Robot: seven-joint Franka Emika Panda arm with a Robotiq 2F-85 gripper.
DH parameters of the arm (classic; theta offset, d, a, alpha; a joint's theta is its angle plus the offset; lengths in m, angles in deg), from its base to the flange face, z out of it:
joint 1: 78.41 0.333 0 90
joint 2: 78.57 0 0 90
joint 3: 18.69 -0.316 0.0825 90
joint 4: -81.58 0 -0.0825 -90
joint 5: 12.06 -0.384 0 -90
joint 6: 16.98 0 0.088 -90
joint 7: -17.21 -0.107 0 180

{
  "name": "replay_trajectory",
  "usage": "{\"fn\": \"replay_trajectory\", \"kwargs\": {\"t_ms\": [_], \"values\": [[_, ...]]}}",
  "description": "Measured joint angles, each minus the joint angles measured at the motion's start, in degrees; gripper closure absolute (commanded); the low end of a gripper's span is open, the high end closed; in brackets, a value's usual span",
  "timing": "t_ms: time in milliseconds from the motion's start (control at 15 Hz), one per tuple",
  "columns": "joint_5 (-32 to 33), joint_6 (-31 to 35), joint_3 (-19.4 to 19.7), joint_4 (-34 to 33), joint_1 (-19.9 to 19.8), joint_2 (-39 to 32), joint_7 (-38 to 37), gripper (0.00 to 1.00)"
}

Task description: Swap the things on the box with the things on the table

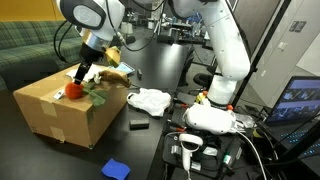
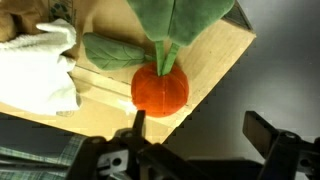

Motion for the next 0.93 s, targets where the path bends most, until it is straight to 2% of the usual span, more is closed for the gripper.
{"fn": "replay_trajectory", "kwargs": {"t_ms": [467,933], "values": [[0.38,4.74,2.13,-13.10,5.02,-8.69,5.64,0.00],[1.88,10.10,0.82,-20.88,6.00,-15.83,6.63,0.00]]}}
